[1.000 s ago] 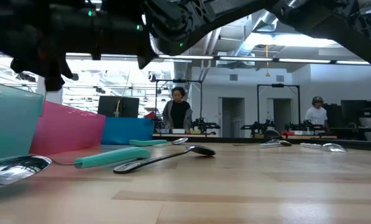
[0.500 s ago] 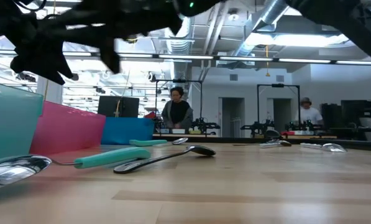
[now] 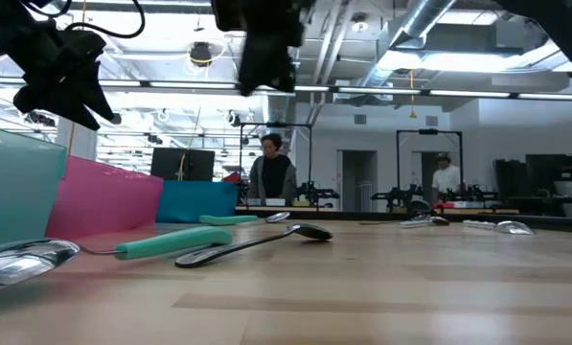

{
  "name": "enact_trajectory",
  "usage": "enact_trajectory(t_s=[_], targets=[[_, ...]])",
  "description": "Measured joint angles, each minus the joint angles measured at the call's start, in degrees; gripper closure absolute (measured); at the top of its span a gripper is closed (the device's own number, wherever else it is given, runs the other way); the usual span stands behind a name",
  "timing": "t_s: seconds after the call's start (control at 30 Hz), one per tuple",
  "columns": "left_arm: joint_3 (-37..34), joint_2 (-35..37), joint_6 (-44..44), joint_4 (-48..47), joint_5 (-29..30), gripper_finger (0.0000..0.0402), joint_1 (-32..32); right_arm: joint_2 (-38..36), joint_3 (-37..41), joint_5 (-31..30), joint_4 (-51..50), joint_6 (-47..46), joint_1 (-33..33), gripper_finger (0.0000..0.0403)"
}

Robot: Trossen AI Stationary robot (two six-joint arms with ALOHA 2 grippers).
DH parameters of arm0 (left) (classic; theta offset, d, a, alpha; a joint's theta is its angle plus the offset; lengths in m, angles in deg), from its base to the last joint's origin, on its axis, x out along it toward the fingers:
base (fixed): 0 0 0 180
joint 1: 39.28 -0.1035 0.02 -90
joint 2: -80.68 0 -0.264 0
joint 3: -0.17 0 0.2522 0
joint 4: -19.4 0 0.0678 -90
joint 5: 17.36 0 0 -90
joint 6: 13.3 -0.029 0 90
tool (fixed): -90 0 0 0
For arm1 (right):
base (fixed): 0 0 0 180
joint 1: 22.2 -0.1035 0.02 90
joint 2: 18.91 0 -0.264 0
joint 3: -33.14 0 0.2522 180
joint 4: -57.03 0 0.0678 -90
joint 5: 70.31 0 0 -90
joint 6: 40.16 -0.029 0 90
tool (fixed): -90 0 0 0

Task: Sort silverware by color (type)
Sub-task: Put the black spoon into the red bin

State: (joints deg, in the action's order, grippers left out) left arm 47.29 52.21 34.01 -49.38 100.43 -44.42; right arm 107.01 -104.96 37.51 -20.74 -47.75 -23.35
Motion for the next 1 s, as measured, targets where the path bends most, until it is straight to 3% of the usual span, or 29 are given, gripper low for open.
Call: enact_trajectory(t_s=[0.37, 0.47, 0.63, 1.0], targets=[[0.0, 0.0, 0.0, 0.0, 1.0, 0.0207, 0.0, 1.9, 0.0, -3.7, -2.6, 19.5, -7.4, 0.0301], [0.0, 0.0, 0.0, 0.0, 1.0, 0.0207, 0.0, 2.2, 0.1, -7.1, -3.2, 21.4, -7.8, 0.0300], [0.0, 0.0, 0.0, 0.0, 1.1, 0.0207, 0.0, 3.9, 0.1, -7.6, -4.2, 26.3, -8.8, 0.0293], [0.0, 0.0, 1.9, 0.0, 4.6, 0.0207, 0.0, 5.6, 2.1, -7.4, -4.7, 31.8, -9.2, 0.0189]])
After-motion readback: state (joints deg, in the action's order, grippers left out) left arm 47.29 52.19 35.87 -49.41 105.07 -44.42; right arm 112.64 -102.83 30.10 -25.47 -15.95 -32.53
